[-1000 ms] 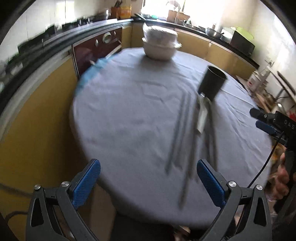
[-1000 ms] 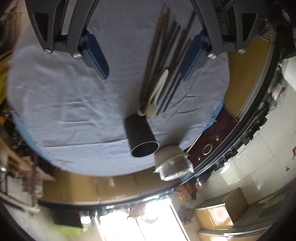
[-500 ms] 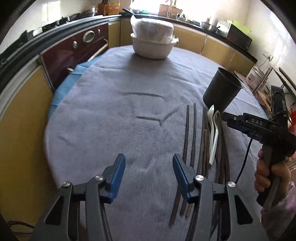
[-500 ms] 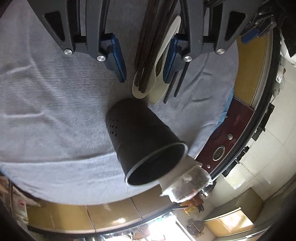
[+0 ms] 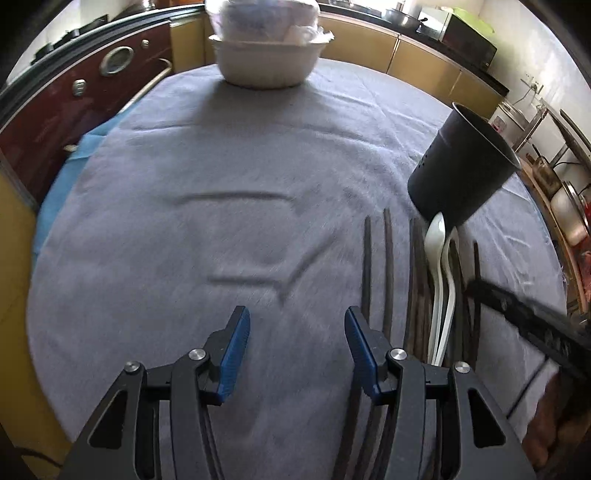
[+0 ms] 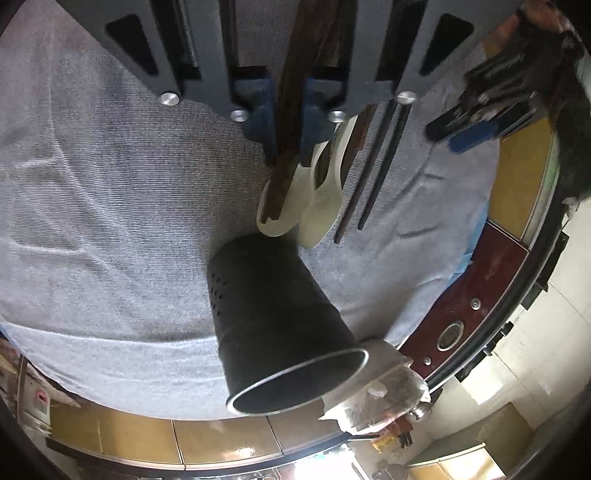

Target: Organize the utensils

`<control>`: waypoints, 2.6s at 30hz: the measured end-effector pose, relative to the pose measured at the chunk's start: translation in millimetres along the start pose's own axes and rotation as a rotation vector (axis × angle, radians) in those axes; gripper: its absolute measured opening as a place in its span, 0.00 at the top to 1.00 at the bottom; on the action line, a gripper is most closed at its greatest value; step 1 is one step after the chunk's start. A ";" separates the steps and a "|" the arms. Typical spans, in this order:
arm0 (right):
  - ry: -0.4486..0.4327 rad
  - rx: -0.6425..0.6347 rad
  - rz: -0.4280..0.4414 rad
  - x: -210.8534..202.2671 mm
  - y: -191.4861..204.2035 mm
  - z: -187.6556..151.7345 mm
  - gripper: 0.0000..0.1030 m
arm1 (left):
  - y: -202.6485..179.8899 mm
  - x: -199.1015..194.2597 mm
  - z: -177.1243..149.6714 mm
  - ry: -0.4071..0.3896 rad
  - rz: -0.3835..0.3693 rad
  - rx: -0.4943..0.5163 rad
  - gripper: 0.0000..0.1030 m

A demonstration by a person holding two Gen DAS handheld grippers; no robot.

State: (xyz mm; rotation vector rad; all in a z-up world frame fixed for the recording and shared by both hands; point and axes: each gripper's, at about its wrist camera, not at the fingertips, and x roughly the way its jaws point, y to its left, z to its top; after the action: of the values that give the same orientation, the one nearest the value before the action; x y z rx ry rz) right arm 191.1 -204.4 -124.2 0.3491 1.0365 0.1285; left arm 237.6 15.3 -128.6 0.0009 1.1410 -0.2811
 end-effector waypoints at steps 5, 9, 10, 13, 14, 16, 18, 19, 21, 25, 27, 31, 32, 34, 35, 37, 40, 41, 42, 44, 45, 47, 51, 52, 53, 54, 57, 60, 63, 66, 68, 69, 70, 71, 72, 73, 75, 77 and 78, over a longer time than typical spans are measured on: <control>-0.005 0.073 0.038 -11.5 -25.6 -5.1 0.89 | -16.7 16.7 26.4 0.012 -0.034 0.031 0.47; -0.029 0.132 0.104 -23.4 -44.8 -6.7 0.89 | -25.4 23.9 40.8 0.006 -0.037 0.058 0.62; -0.037 0.140 0.120 -27.0 -48.7 -7.2 0.90 | -26.7 25.1 43.7 0.010 -0.045 0.064 0.65; -0.061 0.161 0.159 -37.1 -57.2 -8.9 0.90 | -27.7 28.2 50.4 0.024 -0.089 0.061 0.87; -0.067 0.170 0.175 -39.9 -58.4 -9.4 0.90 | -28.4 28.7 51.6 0.030 -0.121 0.057 0.93; -0.085 0.188 0.199 -47.6 -61.6 -11.7 0.90 | -28.0 27.6 51.4 0.030 -0.134 0.054 0.93; -0.093 0.193 0.197 -54.0 -62.0 -14.5 0.90 | -25.9 26.4 53.0 0.034 -0.131 0.042 0.93; -0.090 0.191 0.176 -53.4 -59.3 -15.9 0.90 | -23.8 24.8 53.7 0.038 -0.138 0.032 0.93; -0.086 0.190 0.142 -53.6 -59.7 -18.6 0.90 | -17.5 17.9 54.0 0.042 -0.167 0.015 0.93; -0.046 0.260 0.128 -47.0 -66.6 -14.1 0.67 | -20.1 7.3 54.1 0.044 -0.136 0.048 0.63; -0.042 0.269 0.135 -44.1 -67.3 -10.0 0.47 | -26.6 7.0 50.4 0.032 -0.126 0.061 0.55; -0.031 0.166 0.054 -34.6 -51.2 -0.9 0.54 | -31.2 22.4 50.6 0.060 -0.097 0.078 0.57; -0.014 0.143 0.051 -31.0 -46.5 1.2 0.59 | -30.7 20.7 50.6 0.039 -0.096 0.083 0.57; 0.009 0.107 0.009 -25.1 -39.6 4.3 0.63 | -27.7 20.8 50.6 0.038 -0.091 0.081 0.61; 0.019 0.092 -0.022 -21.1 -35.9 5.9 0.63 | -25.1 19.7 50.9 0.037 -0.085 0.080 0.67; 0.050 0.078 -0.054 -11.9 -29.7 9.0 0.64 | -21.6 17.7 50.1 0.036 -0.074 0.089 0.76; 0.048 0.016 -0.135 -6.3 -15.3 13.2 0.71 | -16.9 13.9 49.7 0.040 -0.061 0.110 0.84; 0.051 0.002 -0.170 -5.1 -11.7 14.0 0.73 | -14.9 12.4 50.0 0.045 -0.057 0.112 0.87; 0.057 -0.004 -0.185 -5.2 -10.3 14.4 0.76 | -11.6 10.8 48.8 0.049 -0.059 0.111 0.87; 0.074 -0.009 -0.215 -5.9 -13.3 14.1 0.86 | -10.4 11.3 47.6 0.056 -0.058 0.110 0.86; 0.079 -0.009 -0.229 -8.0 -15.1 13.5 0.90 | -11.1 12.4 46.7 0.061 -0.057 0.111 0.86; 0.092 0.016 -0.224 -12.6 -21.7 13.1 0.90 | -12.7 9.6 45.5 0.071 -0.080 0.102 0.86; 0.121 0.070 -0.190 -14.8 -31.9 14.7 0.85 | -28.1 6.8 45.6 0.056 -0.098 0.160 0.84; 0.126 0.066 -0.193 -13.8 -31.7 17.0 0.83 | -32.6 7.5 44.4 0.059 -0.077 0.185 0.84; 0.129 0.053 -0.202 -11.9 -28.7 17.8 0.83 | -35.1 11.1 43.6 0.075 -0.055 0.200 0.83; 0.127 0.039 -0.211 -10.4 -26.9 18.2 0.83 | -35.2 15.7 43.0 0.095 -0.048 0.199 0.78; 0.132 0.005 -0.235 -8.8 -20.0 16.5 0.83 | -31.7 14.0 43.0 0.084 -0.056 0.209 0.80; 0.144 -0.027 -0.251 -8.7 -12.7 19.2 0.86 | -28.7 13.3 43.2 0.084 -0.062 0.220 0.81; 0.161 -0.054 -0.264 -4.8 -13.1 21.7 0.86 | -34.4 16.3 45.0 0.088 -0.036 0.238 0.81; 0.191 -0.086 -0.293 1.9 -6.5 31.7 0.86 | -46.4 19.5 47.6 0.099 -0.003 0.264 0.81; 0.202 -0.109 -0.302 4.9 -2.8 38.7 0.86 | -51.0 22.1 50.4 0.100 0.009 0.270 0.81; 0.205 -0.119 -0.301 5.3 -1.4 40.8 0.88 | -52.3 23.4 52.5 0.097 0.010 0.265 0.82; 0.204 -0.118 -0.299 5.7 -1.3 42.5 0.96 | -51.3 23.7 53.5 0.090 0.014 0.255 0.89; 0.200 -0.103 -0.287 6.8 -3.2 42.8 0.97 | -50.4 24.1 55.0 0.084 0.019 0.247 0.93; 0.195 -0.083 -0.265 9.6 -5.6 41.4 0.99 | -48.7 24.9 54.6 0.078 0.013 0.232 0.95; 0.193 -0.047 -0.218 5.9 -10.2 41.2 0.99 | -44.5 25.3 54.0 0.072 0.003 0.215 0.95; 0.176 0.000 -0.151 -2.1 -16.2 38.4 1.00 | -39.0 21.1 49.2 0.059 -0.002 0.184 0.95; 0.137 0.001 -0.134 -13.8 -16.6 35.6 1.00 | -34.3 13.5 43.7 0.033 0.005 0.174 0.95; 0.135 0.004 -0.132 -16.1 -17.6 34.5 1.00 | -31.4 8.1 41.7 0.021 0.001 0.160 0.95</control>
State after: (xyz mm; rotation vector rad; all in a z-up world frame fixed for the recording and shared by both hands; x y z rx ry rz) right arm 211.5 -232.9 -101.2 0.2774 1.1903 0.0322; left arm 271.1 -22.7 -113.9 0.1462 1.1365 -0.3716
